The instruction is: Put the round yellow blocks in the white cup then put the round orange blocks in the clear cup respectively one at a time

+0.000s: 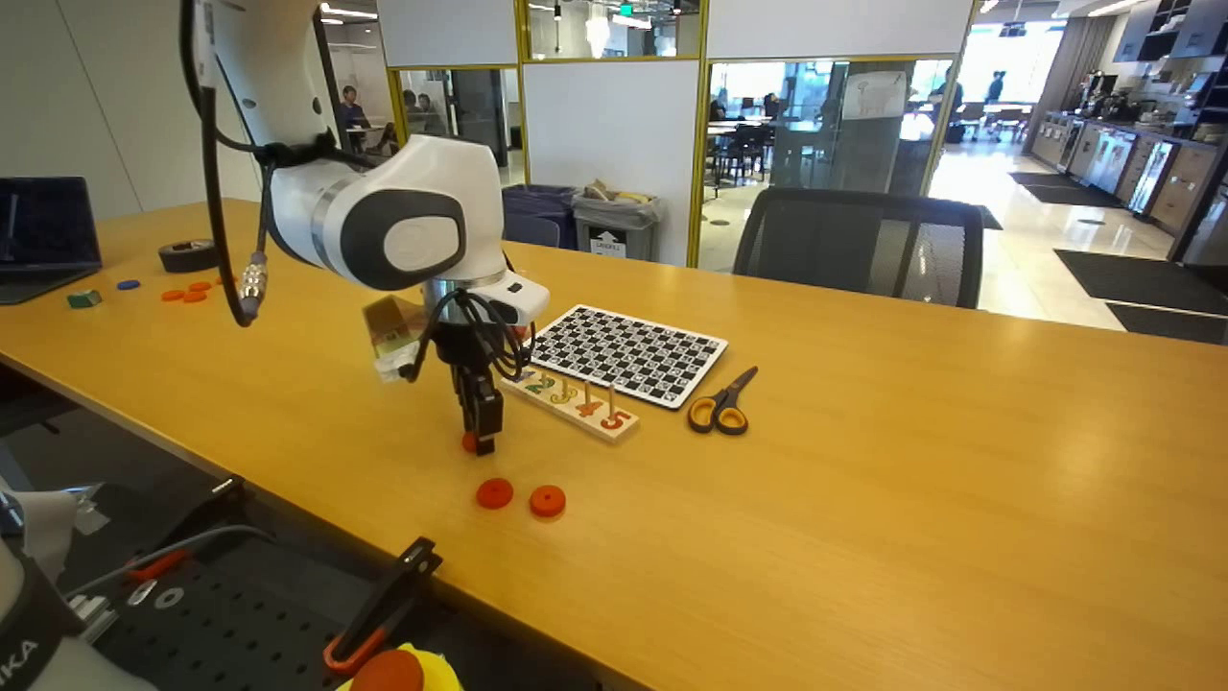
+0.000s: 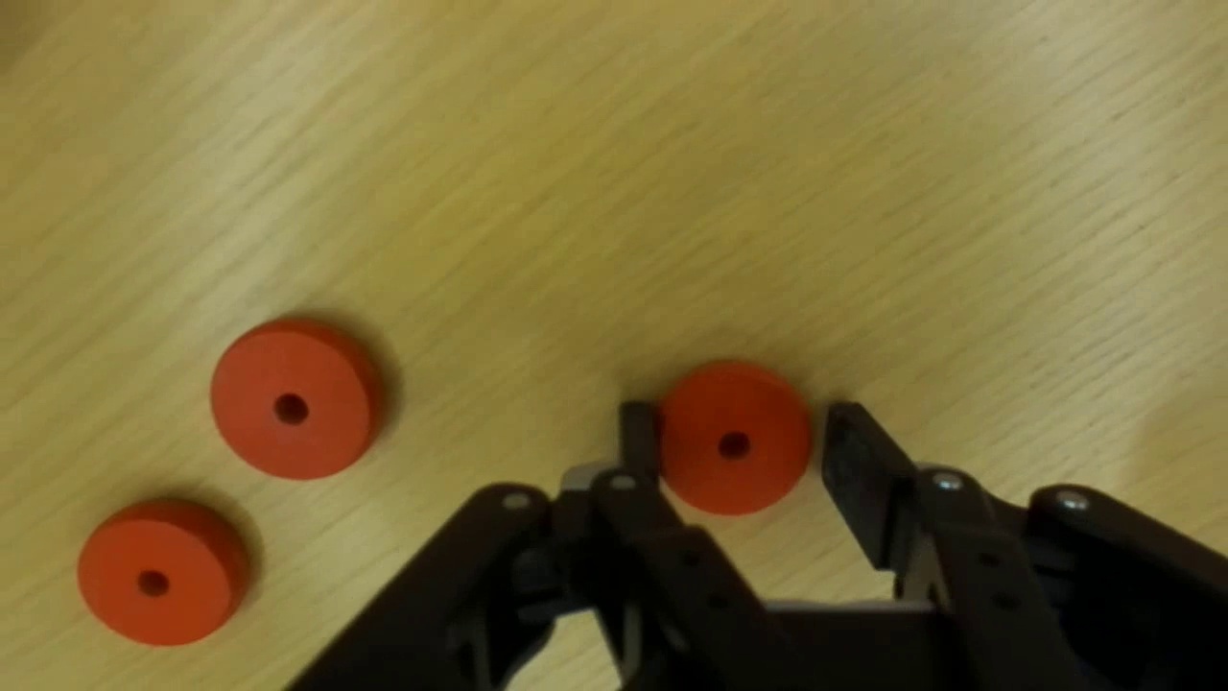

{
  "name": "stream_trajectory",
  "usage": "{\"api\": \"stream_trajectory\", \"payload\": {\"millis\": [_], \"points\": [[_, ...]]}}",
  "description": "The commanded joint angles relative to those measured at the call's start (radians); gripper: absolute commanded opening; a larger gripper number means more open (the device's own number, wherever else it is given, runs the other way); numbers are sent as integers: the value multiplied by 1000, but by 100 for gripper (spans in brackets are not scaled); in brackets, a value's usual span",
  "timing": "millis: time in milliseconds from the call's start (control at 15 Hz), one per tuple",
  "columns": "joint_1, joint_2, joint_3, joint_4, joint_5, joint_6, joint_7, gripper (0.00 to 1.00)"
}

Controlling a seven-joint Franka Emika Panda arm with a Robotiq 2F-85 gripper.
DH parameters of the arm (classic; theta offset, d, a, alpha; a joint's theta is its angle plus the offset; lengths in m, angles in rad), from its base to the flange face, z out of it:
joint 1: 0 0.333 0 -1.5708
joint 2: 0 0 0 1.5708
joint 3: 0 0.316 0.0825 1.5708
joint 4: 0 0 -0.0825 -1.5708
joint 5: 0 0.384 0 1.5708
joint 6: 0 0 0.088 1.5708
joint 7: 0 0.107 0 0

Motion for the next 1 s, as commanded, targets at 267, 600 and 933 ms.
{"api": "stream_trajectory", "payload": {"millis": [267, 600, 933], "points": [[22, -78, -16, -24, -28, 22, 77, 18], [122, -142, -116, -4, -142, 115, 190, 17], [230, -147, -194, 82, -223, 157, 304, 17]]}}
